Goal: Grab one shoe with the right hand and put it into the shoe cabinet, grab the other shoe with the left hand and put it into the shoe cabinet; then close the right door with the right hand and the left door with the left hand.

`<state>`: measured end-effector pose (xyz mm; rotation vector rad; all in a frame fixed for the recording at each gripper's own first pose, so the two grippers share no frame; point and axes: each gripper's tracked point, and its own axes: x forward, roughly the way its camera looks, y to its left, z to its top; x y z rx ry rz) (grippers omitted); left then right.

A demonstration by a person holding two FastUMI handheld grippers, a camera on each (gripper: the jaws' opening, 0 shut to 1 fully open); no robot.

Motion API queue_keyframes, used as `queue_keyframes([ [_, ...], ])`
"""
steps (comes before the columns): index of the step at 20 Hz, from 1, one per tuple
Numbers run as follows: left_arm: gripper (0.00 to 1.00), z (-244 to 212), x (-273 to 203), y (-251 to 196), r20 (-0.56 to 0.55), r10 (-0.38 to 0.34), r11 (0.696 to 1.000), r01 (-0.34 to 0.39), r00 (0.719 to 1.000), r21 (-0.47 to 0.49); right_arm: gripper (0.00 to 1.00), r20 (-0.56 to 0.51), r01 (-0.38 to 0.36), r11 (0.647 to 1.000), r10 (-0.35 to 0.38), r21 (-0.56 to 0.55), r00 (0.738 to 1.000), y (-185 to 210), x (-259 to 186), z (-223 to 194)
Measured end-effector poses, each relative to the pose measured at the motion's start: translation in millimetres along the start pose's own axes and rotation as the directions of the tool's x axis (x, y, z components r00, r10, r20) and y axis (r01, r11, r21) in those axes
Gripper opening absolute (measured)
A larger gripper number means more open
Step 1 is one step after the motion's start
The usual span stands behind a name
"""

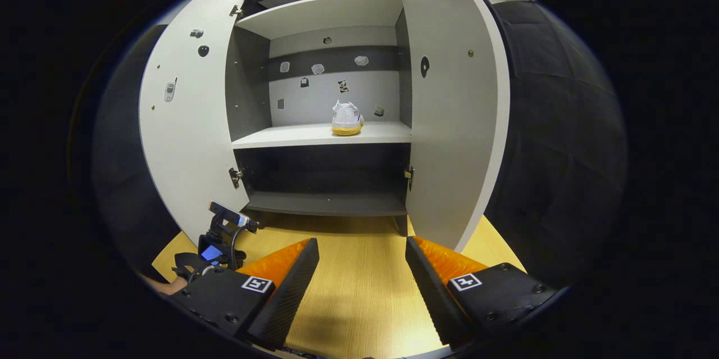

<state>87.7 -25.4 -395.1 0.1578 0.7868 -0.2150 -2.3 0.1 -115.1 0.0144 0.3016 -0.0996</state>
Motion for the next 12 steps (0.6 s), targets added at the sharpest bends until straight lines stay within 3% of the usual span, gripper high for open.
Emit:
queue_keyframes([
  [6,0.05,82.3,-64.6,0.4,0.141,-0.015,0.999,0.019,0.99,-0.026,0.99,0.041,-0.013,1.0,0.013,-0.003,0.999,0.2,0.9,12.2],
  [12,0.05,196.7,-121.8,9.6,0.278,-0.016,0.999,0.028,0.96,-0.04,0.98,0.083,-0.011,1.0,0.011,-0.001,0.996,-11.7,-4.8,22.5],
])
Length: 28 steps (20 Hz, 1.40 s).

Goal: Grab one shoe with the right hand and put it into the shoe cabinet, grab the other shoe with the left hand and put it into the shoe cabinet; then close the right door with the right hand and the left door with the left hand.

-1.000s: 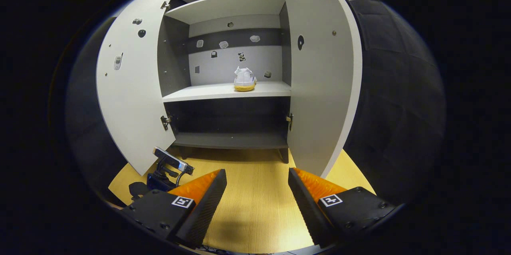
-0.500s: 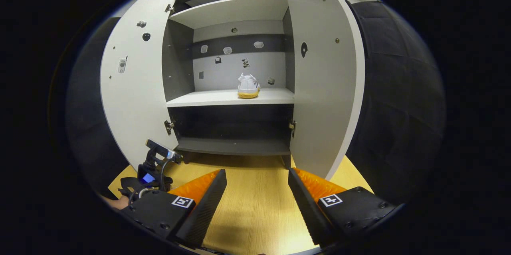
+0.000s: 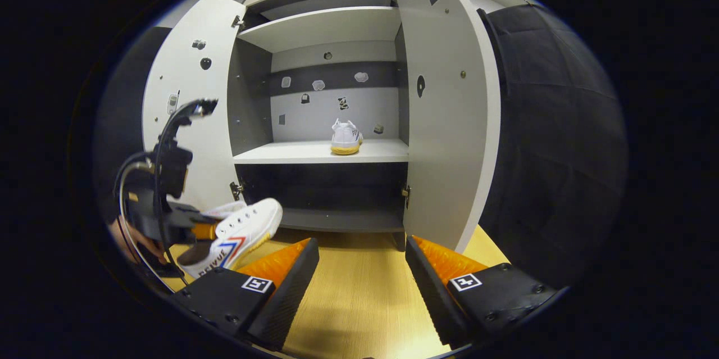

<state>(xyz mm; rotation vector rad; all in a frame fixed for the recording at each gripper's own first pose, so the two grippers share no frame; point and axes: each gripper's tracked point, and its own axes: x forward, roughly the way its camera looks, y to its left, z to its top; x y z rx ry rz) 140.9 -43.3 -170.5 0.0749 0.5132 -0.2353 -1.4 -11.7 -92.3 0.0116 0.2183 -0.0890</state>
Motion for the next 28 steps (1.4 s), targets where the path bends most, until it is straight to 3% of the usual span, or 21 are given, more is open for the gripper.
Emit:
queue_keyframes([
  [6,0.05,121.6,15.4,14.1,0.127,-0.005,0.999,0.009,0.992,-0.034,0.98,0.019,-0.043,0.999,0.043,-0.009,0.999,3.2,-7.7,7.0],
  [12,0.05,212.0,64.5,56.4,0.129,0.097,0.994,-0.089,0.987,-0.067,0.98,-0.004,-0.051,0.999,0.051,0.005,0.999,-2.9,-1.8,-2.4],
  [15,0.05,245.5,102.8,78.5,0.115,0.142,0.99,-0.139,0.983,-0.03,0.99,-0.001,-0.061,0.998,0.061,0.001,0.998,-3.3,-2.2,-0.9],
  [23,0.05,270.3,197.7,102.5,-0.016,0.169,0.986,-0.169,0.985,0.014,0.98,-0.002,-0.074,0.997,0.074,-0.011,0.997,-7.2,-1.2,-1.5],
  [28,0.05,248.4,230.9,100.2,-0.121,0.166,0.986,-0.161,0.979,0.051,0.98,-0.007,-0.039,0.999,0.039,0.015,0.999,-21.1,3.1,-2.8],
])
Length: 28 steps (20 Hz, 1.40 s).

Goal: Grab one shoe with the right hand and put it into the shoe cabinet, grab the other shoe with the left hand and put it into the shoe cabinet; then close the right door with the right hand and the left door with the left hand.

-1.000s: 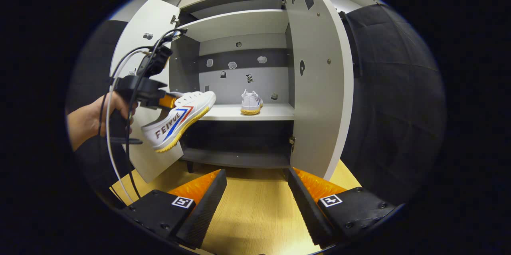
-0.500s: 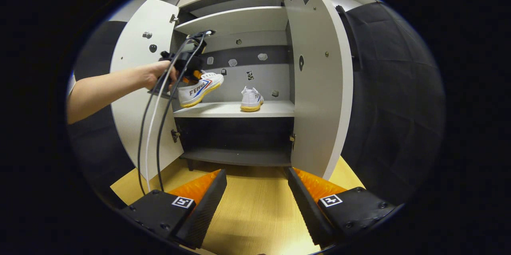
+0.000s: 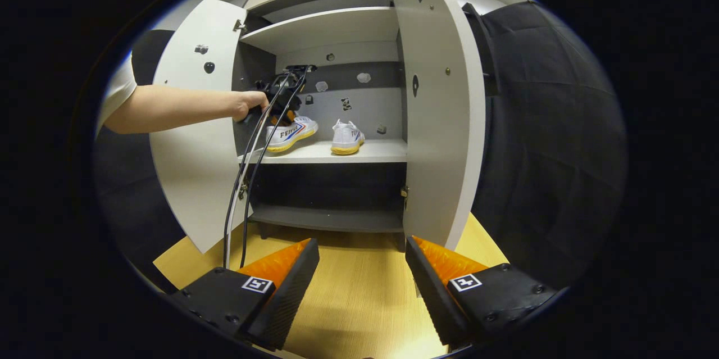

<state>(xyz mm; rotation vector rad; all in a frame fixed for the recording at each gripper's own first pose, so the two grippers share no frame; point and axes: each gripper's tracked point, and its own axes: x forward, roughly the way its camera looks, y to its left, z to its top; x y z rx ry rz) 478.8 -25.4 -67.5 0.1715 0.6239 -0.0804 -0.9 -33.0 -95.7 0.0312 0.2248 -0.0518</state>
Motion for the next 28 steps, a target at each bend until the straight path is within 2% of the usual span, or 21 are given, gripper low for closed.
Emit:
queue_keyframes([
  [6,0.07,-6.1,9.7,-8.4,-0.041,-0.014,1.0,0.015,0.999,0.023,0.99,0.008,-0.013,1.0,0.013,-0.007,1.0,3.7,4.5,1.8],
  [7,0.09,-8.7,8.2,-9.5,-0.046,-0.024,1.0,0.024,0.999,0.011,0.99,0.01,-0.016,1.0,0.016,-0.008,1.0,4.8,5.1,2.5],
  [9,0.2,-11.0,2.0,-8.5,-0.043,-0.03,1.0,0.03,0.999,-0.002,0.99,0.016,-0.022,1.0,0.022,-0.011,1.0,7.1,6.4,5.3],
  [11,0.17,-7.5,-11.3,-7.5,-0.012,-0.046,0.999,0.046,0.999,-0.007,0.99,0.027,-0.024,1.0,0.025,-0.019,0.999,8.9,6.6,8.8],
  [12,0.33,-4.5,-21.9,-6.2,0.013,-0.051,0.999,0.051,0.999,-0.013,0.99,0.034,-0.026,0.999,0.027,-0.024,0.999,9.9,6.9,11.8],
  [13,0.44,-1.2,-33.6,-5.4,0.04,-0.063,0.998,0.063,0.997,-0.018,0.99,0.042,-0.025,0.999,0.027,-0.028,0.999,10.7,7.2,15.6],
  [14,0.65,-0.2,-47.6,-5.6,0.061,-0.075,0.997,0.077,0.995,-0.024,0.99,0.049,-0.023,0.999,0.024,-0.03,0.998,10.2,6.2,18.3],
  [15,0.69,1.2,-63.5,-6.6,0.091,-0.093,0.995,0.096,0.991,-0.033,0.99,0.057,-0.021,0.999,0.023,-0.031,0.998,10.1,4.8,22.5],
  [17,0.85,4.1,-96.2,-5.5,0.17,-0.108,0.991,0.119,0.979,-0.056,0.99,0.074,-0.02,0.999,0.022,-0.031,0.997,10.7,2.0,32.5],
  [18,0.99,4.3,-119.1,-5.1,0.212,-0.112,0.99,0.128,0.971,-0.065,0.99,0.082,-0.017,0.999,0.019,-0.031,0.996,10.2,0.1,37.2],
  [24,0.96,-31.3,-233.8,-9.5,0.415,-0.117,0.986,0.154,0.902,-0.058,0.99,0.126,0.004,1.0,-0.002,-0.016,0.992,8.3,-16.5,65.7],
  [26,0.96,-53.3,-264.9,-15.4,0.461,-0.121,0.985,0.163,0.879,-0.053,0.99,0.149,0.021,1.0,-0.018,-0.018,0.989,4.7,-22.7,75.6],
  [28,0.96,-82.6,-287.3,-21.9,0.474,-0.145,0.981,0.19,0.868,-0.047,0.99,0.17,0.037,0.999,-0.032,-0.027,0.985,0.0,-29.6,84.2],
])
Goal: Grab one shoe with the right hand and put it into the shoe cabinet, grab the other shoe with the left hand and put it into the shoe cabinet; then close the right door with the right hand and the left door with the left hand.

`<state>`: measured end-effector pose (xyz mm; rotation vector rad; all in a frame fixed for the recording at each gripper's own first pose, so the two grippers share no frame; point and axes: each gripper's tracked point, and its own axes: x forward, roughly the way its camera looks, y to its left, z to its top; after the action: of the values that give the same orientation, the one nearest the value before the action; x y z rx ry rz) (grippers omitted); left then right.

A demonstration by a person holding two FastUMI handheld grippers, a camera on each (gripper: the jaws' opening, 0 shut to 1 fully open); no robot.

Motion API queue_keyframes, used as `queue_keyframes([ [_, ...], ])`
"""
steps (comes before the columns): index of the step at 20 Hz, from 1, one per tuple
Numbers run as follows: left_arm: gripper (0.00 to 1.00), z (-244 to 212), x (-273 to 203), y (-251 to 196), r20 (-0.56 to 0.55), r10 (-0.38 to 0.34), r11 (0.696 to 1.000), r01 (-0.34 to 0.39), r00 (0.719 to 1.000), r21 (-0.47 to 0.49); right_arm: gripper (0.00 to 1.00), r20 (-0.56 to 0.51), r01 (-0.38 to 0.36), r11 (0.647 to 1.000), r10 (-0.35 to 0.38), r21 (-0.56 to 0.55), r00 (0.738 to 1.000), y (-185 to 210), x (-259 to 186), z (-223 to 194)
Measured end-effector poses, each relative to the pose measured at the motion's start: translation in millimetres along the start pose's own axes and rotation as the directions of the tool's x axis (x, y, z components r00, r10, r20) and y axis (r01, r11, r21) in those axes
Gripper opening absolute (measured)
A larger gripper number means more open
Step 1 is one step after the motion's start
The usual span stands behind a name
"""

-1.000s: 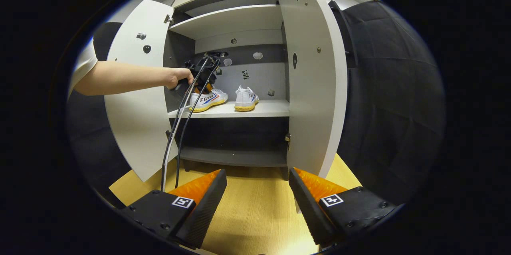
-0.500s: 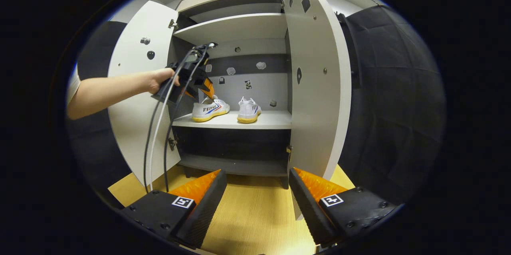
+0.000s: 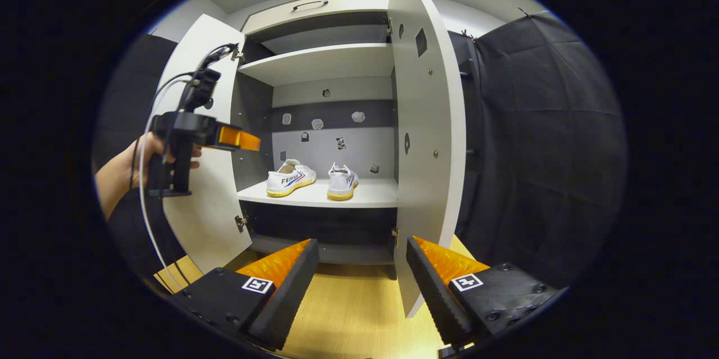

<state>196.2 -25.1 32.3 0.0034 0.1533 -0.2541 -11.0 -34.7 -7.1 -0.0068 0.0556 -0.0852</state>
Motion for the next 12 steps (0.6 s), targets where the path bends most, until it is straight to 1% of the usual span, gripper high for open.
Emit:
queue_keyframes([
  [3,0.97,-20.8,-37.7,-8.8,0.049,-0.021,0.999,0.022,0.999,-0.024,0.99,0.022,0.029,0.999,-0.03,0.037,0.999,-12.0,-10.5,15.0],
  [6,0.97,-48.5,-72.5,-15.5,0.052,-0.02,0.999,0.022,0.998,-0.034,0.98,0.059,0.094,0.993,-0.098,0.067,0.993,-42.6,-23.7,36.7],
  [9,0.97,-68.2,-95.9,-26.5,0.05,-0.03,0.999,0.032,0.998,-0.036,0.98,0.086,0.165,0.985,-0.169,0.052,0.982,-84.1,-30.6,58.0],
  [12,0.97,-79.2,-109.7,-39.4,0.041,-0.055,0.997,0.057,0.998,-0.056,0.98,0.131,0.241,0.969,-0.245,0.049,0.961,-127.8,-28.1,85.0],
])
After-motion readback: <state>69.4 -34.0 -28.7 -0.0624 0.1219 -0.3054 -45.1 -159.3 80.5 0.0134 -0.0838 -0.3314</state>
